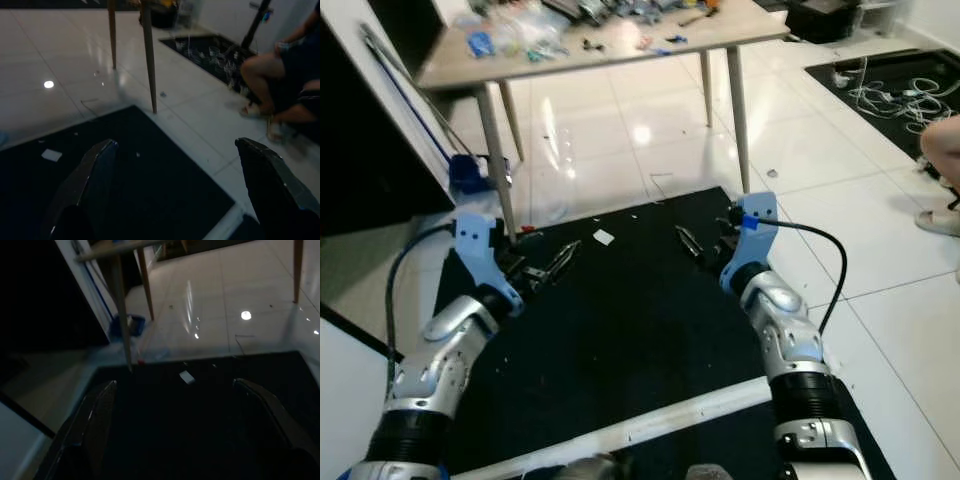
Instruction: Picking trash to rubbish bin
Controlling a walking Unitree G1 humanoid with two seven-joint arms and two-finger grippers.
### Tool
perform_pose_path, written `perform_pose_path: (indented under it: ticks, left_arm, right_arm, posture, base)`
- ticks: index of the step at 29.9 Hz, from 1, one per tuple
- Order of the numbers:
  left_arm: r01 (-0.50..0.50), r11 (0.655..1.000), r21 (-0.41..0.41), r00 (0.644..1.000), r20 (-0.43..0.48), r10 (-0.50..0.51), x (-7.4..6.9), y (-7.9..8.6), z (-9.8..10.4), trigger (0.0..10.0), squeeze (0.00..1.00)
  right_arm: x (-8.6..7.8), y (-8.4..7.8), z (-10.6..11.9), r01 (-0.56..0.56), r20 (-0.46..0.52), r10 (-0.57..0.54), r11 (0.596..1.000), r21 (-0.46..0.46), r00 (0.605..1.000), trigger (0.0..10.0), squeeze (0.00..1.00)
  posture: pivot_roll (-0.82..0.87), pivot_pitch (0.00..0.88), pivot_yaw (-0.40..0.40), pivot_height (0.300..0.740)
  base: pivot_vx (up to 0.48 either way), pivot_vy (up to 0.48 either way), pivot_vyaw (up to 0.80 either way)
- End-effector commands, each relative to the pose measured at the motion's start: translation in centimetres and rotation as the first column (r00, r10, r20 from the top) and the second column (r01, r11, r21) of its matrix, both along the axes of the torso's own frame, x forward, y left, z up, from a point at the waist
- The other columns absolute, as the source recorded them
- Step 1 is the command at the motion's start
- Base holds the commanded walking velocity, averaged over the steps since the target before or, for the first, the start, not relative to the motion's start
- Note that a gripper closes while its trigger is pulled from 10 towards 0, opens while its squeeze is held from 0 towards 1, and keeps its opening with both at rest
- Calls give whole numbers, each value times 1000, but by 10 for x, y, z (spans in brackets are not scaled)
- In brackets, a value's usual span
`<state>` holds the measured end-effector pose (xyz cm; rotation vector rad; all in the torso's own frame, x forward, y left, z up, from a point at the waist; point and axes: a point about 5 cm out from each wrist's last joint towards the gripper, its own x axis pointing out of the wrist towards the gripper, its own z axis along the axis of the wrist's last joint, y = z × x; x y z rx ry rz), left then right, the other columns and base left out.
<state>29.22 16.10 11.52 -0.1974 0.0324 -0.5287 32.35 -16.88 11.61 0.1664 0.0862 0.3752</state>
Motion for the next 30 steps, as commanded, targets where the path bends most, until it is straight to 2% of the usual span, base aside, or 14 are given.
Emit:
perform_pose_path:
  ticks: [1,7,30]
  left_arm:
    - [-19,1000,16,1000,-21,20,-3,8,-5,10000,0]
    - [-2,999,53,1000,-9,2,-3,6,-5,10000,0]
    - [11,998,61,1000,12,-12,-5,4,-3,10000,0]
  right_arm:
    - [1,8,0,-14,-8,14,1000,22,1000,10000,0]
    - [2,3,-2,18,-32,-17,999,49,999,10000,0]
    - [3,2,-3,36,-41,-33,997,61,999,10000,0]
  posture:
    - [-115,0,28,740]
    - [-116,0,29,740]
    - [-118,0,31,740]
  base:
    - [0,0,800]
    - [0,0,0]
    - [461,0,0]
